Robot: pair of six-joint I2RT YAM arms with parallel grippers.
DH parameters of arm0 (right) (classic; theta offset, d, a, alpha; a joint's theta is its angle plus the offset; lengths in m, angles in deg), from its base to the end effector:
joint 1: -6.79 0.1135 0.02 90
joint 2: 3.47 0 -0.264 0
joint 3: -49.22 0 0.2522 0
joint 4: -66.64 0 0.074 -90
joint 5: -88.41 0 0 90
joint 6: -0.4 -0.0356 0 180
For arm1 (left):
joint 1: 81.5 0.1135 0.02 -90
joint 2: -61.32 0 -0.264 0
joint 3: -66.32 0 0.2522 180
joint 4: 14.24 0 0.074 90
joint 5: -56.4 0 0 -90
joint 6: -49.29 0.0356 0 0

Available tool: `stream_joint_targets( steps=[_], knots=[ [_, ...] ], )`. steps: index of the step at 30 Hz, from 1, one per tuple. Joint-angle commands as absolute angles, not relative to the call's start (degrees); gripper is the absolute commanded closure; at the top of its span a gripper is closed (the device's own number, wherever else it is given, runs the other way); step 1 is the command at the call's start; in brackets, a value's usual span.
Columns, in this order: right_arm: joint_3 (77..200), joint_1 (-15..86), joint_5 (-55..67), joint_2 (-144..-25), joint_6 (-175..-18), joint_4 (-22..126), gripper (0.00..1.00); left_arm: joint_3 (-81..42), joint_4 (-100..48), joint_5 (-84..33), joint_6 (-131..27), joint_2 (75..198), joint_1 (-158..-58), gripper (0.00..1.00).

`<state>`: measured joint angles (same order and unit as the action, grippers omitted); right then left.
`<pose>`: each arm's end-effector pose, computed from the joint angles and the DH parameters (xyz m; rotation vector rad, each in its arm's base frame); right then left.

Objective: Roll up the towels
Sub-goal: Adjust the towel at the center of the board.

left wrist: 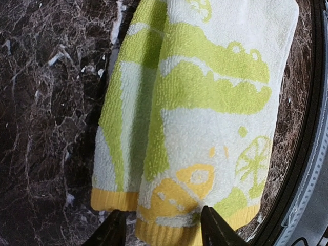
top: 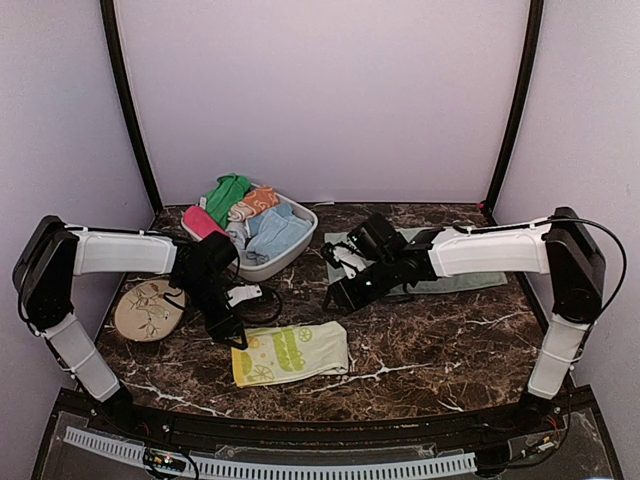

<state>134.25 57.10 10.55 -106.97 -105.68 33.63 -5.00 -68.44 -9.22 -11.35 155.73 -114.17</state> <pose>0.2424 0.3038 0.2052 -0.8563 2.4532 0.7278 0.2410 -0.1720 0.1740 1.5370 2.4226 -0.6286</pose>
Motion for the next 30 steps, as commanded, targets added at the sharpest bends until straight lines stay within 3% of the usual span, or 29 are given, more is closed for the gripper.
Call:
stream_joint_targets(
  steps=[1,4,9,19,26,30],
  knots=[
    [132.71,57.45,11.16,-106.73,-101.77,35.68,0.43,-3.91,-69.54,-11.35,-11.34,156.55,-114.29,0.47],
    [132.51,57.89,10.81,-107.2,-101.15,36.45,0.43,-4.32,-70.62,-11.82,-11.21,157.26,-114.29,0.57],
    [132.59,58.92,10.03,-107.96,-96.47,37.7,0.45,-7.09,-72.18,-10.23,-11.45,157.09,-114.32,1.0],
    [134.88,57.78,20.84,-110.72,-80.15,37.16,0.4,-10.99,-73.5,-9.59,-12.26,156.54,-114.38,1.0],
    [129.98,52.38,34.15,-111.57,-87.58,45.35,0.46,-12.83,-72.83,-8.51,-13.09,156.31,-114.41,1.0],
    [129.41,52.04,34.78,-111.58,-88.77,46.46,0.47,-16.27,-74.32,-8.29,-12.54,157.22,-114.44,1.0]
  ],
)
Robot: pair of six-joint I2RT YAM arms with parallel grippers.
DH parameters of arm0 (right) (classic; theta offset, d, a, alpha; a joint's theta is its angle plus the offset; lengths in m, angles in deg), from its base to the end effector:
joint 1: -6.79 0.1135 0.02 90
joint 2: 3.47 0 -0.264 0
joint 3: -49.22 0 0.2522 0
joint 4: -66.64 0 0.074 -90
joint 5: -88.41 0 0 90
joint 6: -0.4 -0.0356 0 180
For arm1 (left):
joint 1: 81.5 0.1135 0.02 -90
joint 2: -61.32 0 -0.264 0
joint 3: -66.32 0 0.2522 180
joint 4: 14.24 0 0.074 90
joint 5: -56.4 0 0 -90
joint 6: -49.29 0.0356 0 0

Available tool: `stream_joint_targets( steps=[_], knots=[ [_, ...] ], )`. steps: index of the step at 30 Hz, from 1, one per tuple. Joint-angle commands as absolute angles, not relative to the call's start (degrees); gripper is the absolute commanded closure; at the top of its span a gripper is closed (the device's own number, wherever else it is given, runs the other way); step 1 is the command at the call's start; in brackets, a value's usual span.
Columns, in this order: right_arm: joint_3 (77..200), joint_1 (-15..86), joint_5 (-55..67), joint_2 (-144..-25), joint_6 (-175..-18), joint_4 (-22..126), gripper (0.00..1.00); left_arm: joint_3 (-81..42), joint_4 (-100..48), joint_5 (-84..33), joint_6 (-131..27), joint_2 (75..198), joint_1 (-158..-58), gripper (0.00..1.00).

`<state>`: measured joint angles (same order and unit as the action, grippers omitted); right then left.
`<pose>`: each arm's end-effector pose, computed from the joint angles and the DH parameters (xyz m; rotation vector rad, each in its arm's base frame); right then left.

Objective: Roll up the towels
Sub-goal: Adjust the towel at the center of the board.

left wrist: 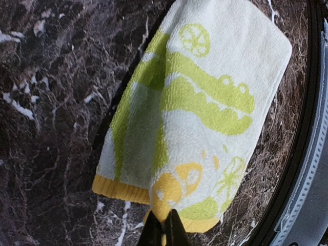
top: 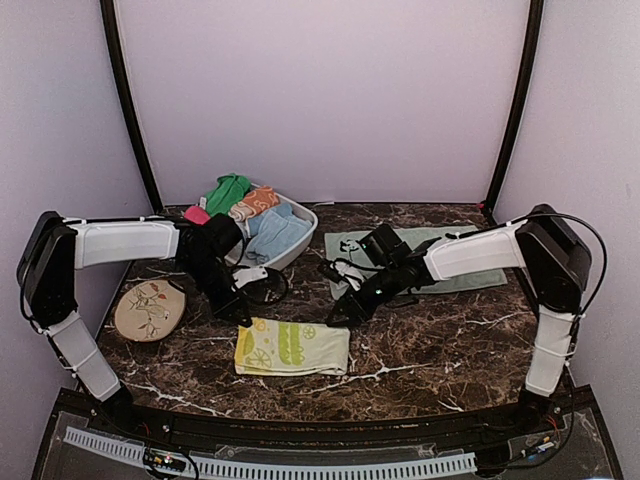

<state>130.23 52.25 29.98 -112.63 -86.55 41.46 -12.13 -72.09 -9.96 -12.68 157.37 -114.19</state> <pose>0.2612 0.2920 0.1602 -1.2747 2.2432 0.9849 0.2574 -0.1821 0.1966 1.5032 2.4159 -0.6095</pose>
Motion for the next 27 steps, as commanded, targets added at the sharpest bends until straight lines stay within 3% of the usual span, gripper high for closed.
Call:
stream_joint_targets(
  steps=[1,8,27],
  knots=[
    [129.43,51.99,34.85,-111.72,-88.72,46.11,0.48,-17.38,-75.1,-8.25,-12.24,157.57,-114.46,1.0],
    [125.67,51.91,35.21,-111.09,-90.68,51.15,0.49,-20.45,-75.94,-8.22,-11.58,159.42,-114.46,1.0],
    [136.35,49.04,51.4,-118.53,-90.85,50.84,0.43,-26.96,-78.66,-3.66,-10.76,158.51,-114.99,1.0]
  ],
)
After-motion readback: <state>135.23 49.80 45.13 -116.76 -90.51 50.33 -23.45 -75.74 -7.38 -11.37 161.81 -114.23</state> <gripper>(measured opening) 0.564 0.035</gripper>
